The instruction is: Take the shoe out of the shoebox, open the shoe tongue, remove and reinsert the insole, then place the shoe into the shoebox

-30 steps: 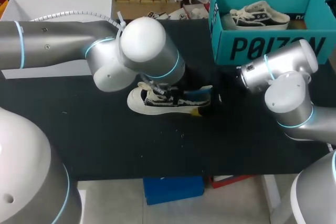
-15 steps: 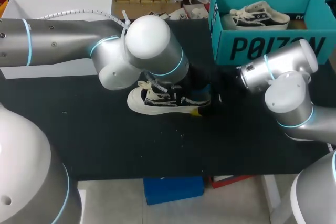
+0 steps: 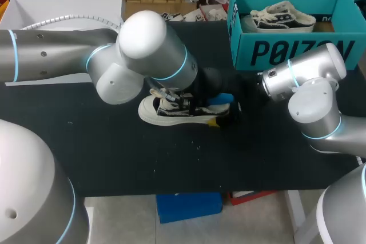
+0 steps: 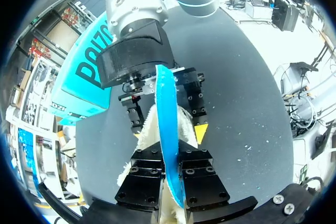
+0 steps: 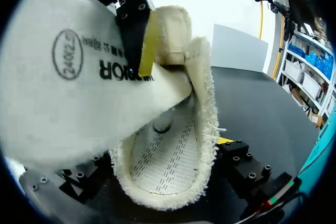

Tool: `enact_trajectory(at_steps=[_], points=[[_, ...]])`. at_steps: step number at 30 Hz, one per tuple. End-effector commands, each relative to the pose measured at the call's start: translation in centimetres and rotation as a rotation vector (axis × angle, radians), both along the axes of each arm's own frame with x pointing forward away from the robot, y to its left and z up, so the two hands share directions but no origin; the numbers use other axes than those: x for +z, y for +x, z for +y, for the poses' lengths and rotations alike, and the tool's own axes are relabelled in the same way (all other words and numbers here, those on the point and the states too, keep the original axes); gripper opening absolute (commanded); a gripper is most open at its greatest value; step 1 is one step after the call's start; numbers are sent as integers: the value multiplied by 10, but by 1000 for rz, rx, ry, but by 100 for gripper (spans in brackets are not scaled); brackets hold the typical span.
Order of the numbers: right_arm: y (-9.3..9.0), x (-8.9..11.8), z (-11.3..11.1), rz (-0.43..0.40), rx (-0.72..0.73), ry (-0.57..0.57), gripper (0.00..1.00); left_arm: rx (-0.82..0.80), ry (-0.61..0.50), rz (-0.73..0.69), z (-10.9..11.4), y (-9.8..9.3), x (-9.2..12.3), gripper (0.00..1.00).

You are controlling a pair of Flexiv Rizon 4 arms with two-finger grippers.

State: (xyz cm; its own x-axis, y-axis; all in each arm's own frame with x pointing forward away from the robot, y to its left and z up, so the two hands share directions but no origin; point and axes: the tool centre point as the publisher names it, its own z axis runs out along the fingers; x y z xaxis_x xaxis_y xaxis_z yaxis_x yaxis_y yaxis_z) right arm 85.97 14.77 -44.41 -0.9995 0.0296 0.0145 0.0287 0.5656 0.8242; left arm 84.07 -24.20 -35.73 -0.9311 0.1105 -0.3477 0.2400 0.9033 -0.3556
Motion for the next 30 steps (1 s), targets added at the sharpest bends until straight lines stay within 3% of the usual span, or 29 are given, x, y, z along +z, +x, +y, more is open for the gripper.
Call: enact_trajectory(at_steps=[1,21,30], points=[[0,-1,1,1,-2,-3,0,-49,-99,26,10,-6,22,0],[0,-1,1,1,-2,-3,0,-106,-525,30,-5,-16,156,0],[0,-1,1,1,-2,-3,0,-65,-777,131,0,-13,189,0]])
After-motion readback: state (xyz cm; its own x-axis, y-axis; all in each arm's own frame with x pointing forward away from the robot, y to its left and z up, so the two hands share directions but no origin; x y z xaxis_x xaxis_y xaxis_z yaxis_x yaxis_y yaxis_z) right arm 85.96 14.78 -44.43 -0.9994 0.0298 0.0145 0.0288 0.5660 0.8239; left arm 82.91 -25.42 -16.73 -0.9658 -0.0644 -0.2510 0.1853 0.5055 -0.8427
